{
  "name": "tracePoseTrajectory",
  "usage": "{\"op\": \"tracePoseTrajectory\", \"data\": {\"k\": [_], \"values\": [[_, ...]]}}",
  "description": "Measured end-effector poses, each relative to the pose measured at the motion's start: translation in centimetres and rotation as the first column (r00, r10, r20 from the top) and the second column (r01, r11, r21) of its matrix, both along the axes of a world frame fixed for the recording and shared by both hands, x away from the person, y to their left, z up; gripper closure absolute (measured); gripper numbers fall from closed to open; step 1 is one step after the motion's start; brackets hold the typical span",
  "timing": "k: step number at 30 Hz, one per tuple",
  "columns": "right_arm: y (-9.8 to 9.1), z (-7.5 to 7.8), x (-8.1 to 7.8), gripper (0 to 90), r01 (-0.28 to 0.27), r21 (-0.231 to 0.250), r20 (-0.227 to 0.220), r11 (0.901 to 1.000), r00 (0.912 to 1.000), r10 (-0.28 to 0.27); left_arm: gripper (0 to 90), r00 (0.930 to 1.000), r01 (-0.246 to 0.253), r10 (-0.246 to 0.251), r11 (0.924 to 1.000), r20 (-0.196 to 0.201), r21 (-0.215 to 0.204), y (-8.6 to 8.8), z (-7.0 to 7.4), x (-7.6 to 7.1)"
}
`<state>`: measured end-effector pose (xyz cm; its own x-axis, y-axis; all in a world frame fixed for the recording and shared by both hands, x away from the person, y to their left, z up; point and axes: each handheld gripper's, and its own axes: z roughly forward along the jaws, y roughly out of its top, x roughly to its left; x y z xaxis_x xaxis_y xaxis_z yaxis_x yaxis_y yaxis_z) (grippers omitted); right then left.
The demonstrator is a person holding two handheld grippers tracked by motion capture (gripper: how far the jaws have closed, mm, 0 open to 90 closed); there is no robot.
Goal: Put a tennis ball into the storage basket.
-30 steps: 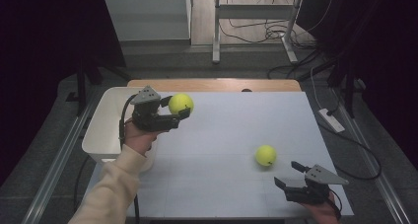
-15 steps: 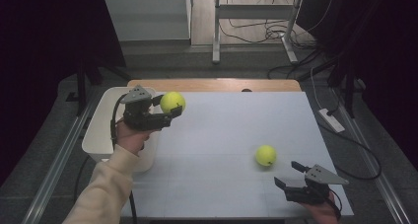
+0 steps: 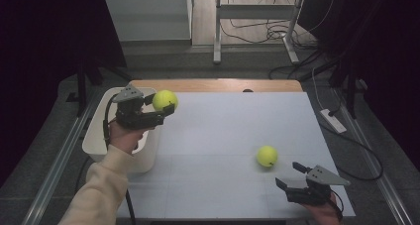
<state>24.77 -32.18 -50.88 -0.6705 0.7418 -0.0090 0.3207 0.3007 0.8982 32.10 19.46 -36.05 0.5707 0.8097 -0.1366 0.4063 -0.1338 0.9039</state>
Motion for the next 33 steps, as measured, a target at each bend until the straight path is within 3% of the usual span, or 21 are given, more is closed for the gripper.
{"op": "tracePoseTrajectory", "data": {"k": [23,33], "values": [[0.1,0.0,0.0,13.2,0.002,-0.001,-0.003,1.0,1.0,-0.002,27.4,0.997,-0.076,0.076,0.9971,-0.016,0.002,2.4,-0.4,0.3],[0.1,0.0,0.0,13.2,0.001,0.0,-0.003,1.0,1.0,-0.001,27.3,0.9923,-0.12,0.12,0.9927,-0.028,0.002,3.8,-0.8,0.6]]}}
